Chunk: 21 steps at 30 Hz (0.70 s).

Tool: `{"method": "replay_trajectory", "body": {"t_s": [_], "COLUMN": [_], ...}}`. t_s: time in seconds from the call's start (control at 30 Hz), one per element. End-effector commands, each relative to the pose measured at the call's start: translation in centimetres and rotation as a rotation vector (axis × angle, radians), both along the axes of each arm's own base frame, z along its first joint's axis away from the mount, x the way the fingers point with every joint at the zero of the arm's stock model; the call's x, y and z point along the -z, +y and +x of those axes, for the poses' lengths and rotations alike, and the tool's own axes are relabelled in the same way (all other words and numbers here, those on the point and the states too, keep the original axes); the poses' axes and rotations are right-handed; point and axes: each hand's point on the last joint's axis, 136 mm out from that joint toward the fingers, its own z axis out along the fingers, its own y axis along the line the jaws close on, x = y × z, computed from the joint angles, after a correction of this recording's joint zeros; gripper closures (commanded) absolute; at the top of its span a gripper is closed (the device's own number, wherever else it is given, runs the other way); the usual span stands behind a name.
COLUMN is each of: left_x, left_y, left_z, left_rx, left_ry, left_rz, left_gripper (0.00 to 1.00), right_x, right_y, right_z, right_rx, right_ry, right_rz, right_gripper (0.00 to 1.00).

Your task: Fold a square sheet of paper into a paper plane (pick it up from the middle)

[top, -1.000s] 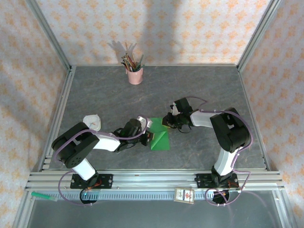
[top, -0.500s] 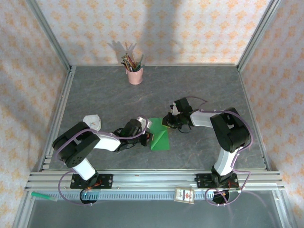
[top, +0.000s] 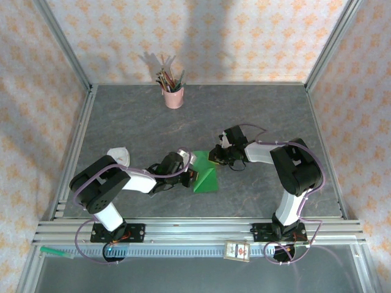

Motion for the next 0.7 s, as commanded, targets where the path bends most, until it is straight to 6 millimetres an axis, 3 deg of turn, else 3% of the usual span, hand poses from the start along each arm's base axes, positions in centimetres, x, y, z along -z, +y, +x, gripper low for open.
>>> {"method": "replay_trajectory", "body": {"t_s": [0.0,0.67], "left_x": [0.4,1.4], "left_y": [0.4,1.7], "left_z": [0.5,-0.1], "left_rx": [-0.010,-0.038], "left_ry": [-0.008,0.024], "left_rz": [0.036,0.086], "left_gripper": [1.00,1.00], "right_x": [3.3,2.5], "right_y": [-2.3,-2.0], "right_z": [-0.9,-0.3], "right_rx": [0.032,0.034], "right_ry": [0.052,0.036], "right_rz": [-0.146,-0.136], "right_gripper": [0.84,0.82]}}
